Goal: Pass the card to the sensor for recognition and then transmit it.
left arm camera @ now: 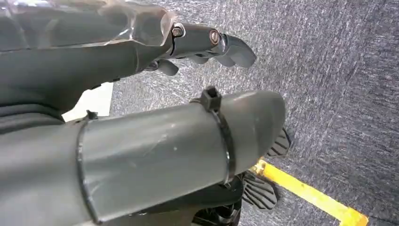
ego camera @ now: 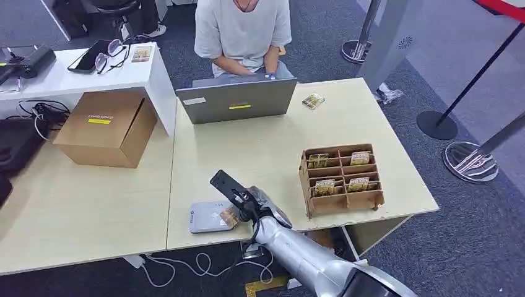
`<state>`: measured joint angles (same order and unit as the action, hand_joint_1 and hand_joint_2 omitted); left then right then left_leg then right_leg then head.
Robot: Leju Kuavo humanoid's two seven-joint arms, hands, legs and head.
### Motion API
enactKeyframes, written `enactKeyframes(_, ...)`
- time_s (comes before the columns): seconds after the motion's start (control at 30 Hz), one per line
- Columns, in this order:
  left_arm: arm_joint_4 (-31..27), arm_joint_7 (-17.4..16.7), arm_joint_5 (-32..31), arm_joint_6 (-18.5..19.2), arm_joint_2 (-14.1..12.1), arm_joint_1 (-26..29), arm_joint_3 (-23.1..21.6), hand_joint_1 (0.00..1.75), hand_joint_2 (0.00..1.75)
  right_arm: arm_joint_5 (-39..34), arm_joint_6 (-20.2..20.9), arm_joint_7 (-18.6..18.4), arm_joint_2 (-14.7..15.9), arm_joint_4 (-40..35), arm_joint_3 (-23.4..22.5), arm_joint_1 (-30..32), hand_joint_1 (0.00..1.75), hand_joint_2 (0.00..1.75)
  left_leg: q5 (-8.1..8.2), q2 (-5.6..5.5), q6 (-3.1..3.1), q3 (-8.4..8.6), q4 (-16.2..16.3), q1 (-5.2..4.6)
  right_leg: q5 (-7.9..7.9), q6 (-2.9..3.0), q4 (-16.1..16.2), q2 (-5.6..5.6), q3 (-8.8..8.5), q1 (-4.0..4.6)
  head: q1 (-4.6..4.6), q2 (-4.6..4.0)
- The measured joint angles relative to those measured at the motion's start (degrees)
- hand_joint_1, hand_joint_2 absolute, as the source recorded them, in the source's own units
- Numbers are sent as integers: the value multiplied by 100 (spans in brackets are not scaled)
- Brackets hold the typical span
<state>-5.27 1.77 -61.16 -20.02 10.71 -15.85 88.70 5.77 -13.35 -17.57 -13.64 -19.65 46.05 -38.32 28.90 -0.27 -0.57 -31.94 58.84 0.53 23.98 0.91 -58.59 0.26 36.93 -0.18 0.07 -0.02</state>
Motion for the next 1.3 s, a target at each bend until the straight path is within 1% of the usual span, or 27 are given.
enactKeyframes(0.27,0,18,2,55,-39,48,0,0,0,114,61,530,22,-63,-144,32,175,175,0,0,0,0,0,0,0,0,0,0,0,0,2,0)
enactKeyframes(0.4,0,81,11,90,-55,90,0,0,0,313,149,857,66,-263,-164,109,175,175,0,0,0,-1,0,0,0,0,0,0,0,0,2,0)
enactKeyframes(0.6,-2,151,15,138,-92,158,0,0,0,413,354,1263,208,-881,-201,321,175,175,1,0,0,-2,0,0,1,0,0,0,2,0,0,0)
enactKeyframes(0.7,0,199,15,157,-120,215,0,0,0,402,393,1583,381,-1410,-201,468,175,175,1,-1,0,-4,0,0,1,-1,0,-1,2,0,2,0)
enactKeyframes(0.77,0,221,7,177,-140,260,0,0,0,360,387,1696,507,-1787,-201,524,175,175,1,1,0,-3,0,-1,1,-1,1,0,2,0,0,0)
enactKeyframes(0.97,0,300,-124,210,-216,371,0,0,0,334,112,2095,955,-3203,-227,619,175,175,1,1,0,-4,0,-1,1,-1,1,0,4,0,2,0)
enactKeyframes(1.1,0,302,-173,205,-240,390,0,0,0,860,-245,2339,1176,-3972,-253,531,175,175,1,1,0,-7,0,-1,0,0,1,1,5,-1,0,0)
enactKeyframes(1.2,0,302,-183,192,-247,390,0,0,0,1324,-334,2443,1248,-4225,-319,279,175,175,0,3,0,-5,0,0,0,0,0,2,4,0,0,0)
enactKeyframes(1.3,0,317,-203,181,-251,406,0,0,0,1652,-457,2553,1261,-4251,-376,-66,175,175,-1,3,0,-5,0,0,-2,1,0,2,4,0,0,0)
